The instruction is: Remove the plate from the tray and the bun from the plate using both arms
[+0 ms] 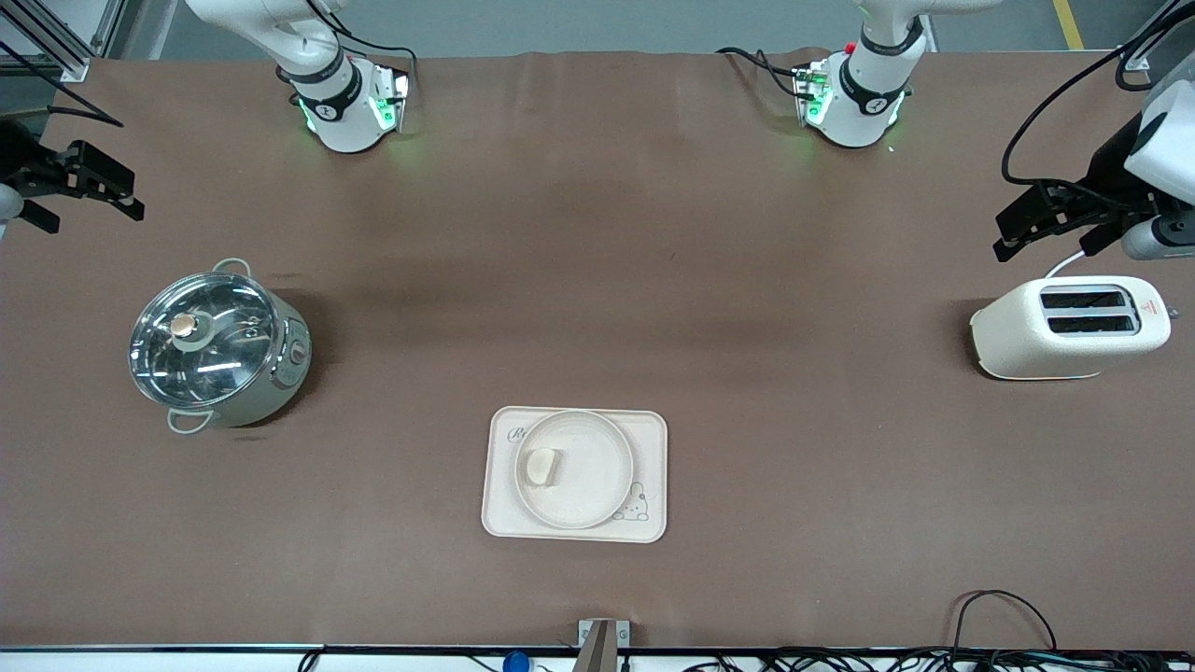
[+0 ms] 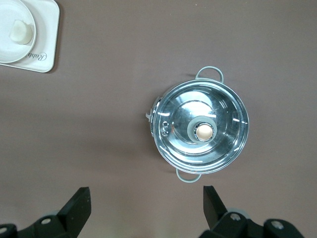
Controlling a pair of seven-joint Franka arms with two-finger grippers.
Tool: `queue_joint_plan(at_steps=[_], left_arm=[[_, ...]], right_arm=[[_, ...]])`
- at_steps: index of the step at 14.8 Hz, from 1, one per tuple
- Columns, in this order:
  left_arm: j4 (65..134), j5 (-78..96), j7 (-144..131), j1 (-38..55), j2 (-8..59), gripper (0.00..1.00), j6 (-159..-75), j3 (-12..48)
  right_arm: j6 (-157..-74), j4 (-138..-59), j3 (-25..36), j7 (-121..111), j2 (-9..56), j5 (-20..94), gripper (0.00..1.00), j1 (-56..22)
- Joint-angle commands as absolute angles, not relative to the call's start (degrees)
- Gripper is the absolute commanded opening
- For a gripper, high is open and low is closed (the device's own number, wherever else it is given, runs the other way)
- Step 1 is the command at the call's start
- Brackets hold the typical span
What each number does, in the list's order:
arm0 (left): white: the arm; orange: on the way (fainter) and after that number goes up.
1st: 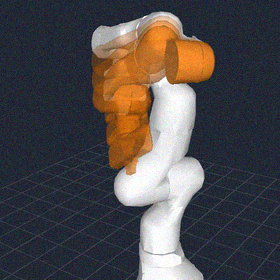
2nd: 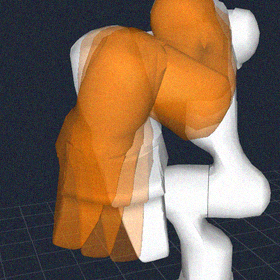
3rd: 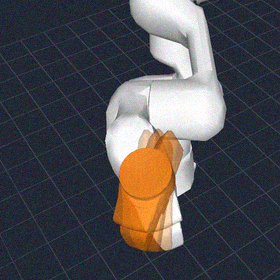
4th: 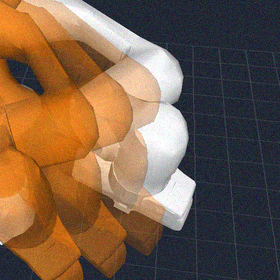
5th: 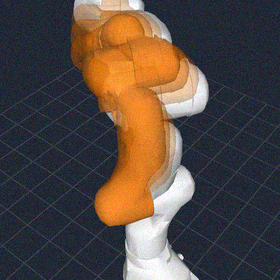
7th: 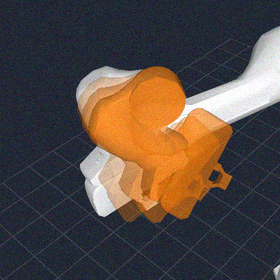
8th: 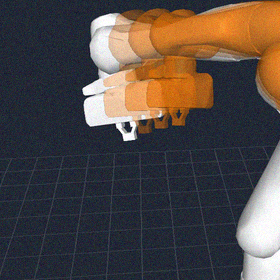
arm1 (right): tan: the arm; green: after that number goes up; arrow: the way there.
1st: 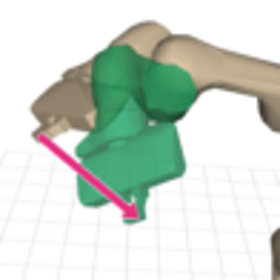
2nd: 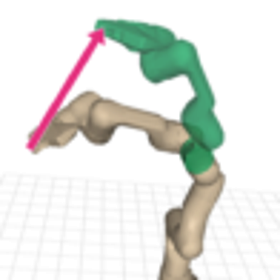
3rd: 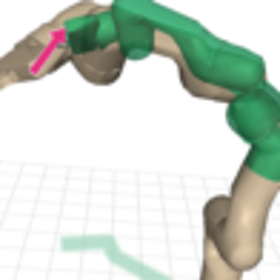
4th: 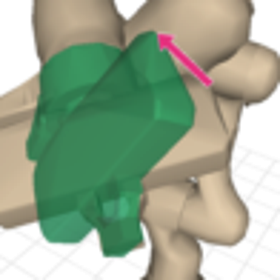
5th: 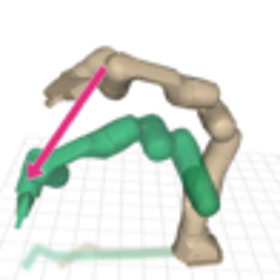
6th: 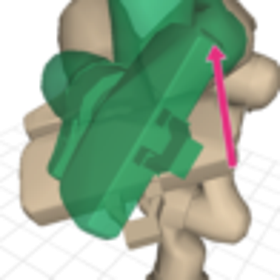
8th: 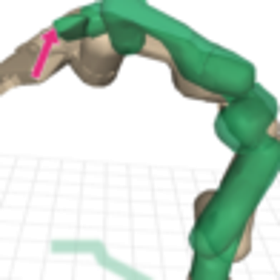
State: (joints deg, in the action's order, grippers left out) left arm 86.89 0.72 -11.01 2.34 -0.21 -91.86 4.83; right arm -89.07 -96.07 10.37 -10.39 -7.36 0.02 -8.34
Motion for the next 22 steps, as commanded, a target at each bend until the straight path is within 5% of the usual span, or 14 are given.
queue_joint_plan(at_steps=[1,7,22], left_arm=[[84.91,-0.44,-10.11,2.63,0.09,1.0,-89.65,4.92],[84.55,-0.53,-9.58,2.28,0.35,1.0,-89.39,4.92],[84.55,-1.67,-5.45,2.55,0.35,1.0,-89.03,4.92]], right_arm=[[-89.82,-97.38,9.84,-10.37,-8.0,-0.79,1.0,-7.74],[-93.94,-97.21,9.76,-10.02,-3.71,1.83,1.0,-8.78],[-122.06,-76.92,7.92,14.57,39.53,16.35,0.98,-23.55]])
